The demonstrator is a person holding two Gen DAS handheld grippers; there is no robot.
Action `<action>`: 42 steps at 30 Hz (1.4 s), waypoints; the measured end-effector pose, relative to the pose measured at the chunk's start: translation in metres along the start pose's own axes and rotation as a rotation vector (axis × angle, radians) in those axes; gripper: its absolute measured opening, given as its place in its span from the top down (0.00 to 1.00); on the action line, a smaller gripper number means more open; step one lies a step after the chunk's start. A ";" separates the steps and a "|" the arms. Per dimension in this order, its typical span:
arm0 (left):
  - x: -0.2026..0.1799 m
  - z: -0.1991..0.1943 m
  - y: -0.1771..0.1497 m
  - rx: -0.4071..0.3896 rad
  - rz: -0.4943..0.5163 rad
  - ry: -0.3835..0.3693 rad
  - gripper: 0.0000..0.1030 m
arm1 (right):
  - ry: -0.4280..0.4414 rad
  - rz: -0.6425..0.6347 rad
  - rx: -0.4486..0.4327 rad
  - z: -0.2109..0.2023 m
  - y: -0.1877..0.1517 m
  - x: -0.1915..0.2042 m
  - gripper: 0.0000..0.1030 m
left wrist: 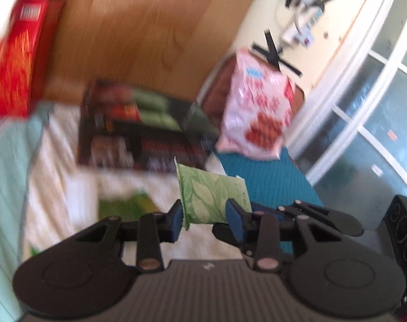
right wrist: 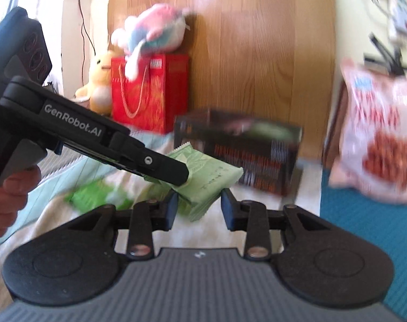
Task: Organize snacks
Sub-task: 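Carry the leaf-print packet to the tin box and release it inside, then move the left gripper toward the white plastic cup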
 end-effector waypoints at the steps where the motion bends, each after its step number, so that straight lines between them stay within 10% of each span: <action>1: 0.004 0.005 0.013 -0.017 0.013 0.013 0.66 | 0.001 -0.013 -0.014 0.011 0.008 -0.003 0.64; 13: 0.069 0.075 0.072 -0.094 0.087 0.282 0.50 | -0.015 0.028 0.048 0.159 0.044 -0.032 0.61; 21: 0.075 0.008 0.060 -0.161 0.039 0.217 0.49 | 0.022 0.052 -0.047 0.101 0.043 -0.015 0.61; 30: 0.117 -0.017 -0.001 -0.047 -0.222 0.207 0.49 | 0.182 0.268 0.170 0.095 -0.007 0.021 0.60; 42: 0.106 -0.002 -0.021 0.000 -0.255 0.157 0.66 | 0.140 0.257 0.200 0.102 -0.010 0.050 0.63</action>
Point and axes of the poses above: each gripper's, at about its wrist camera, not at the fingertips, and z roughly the way its jaws point, x to its left, y to its top, the point moved 5 cm from there along z, roughly the way its jaws point, and after that the axes turned 13 degrees about -x, right-handed, at the moved point
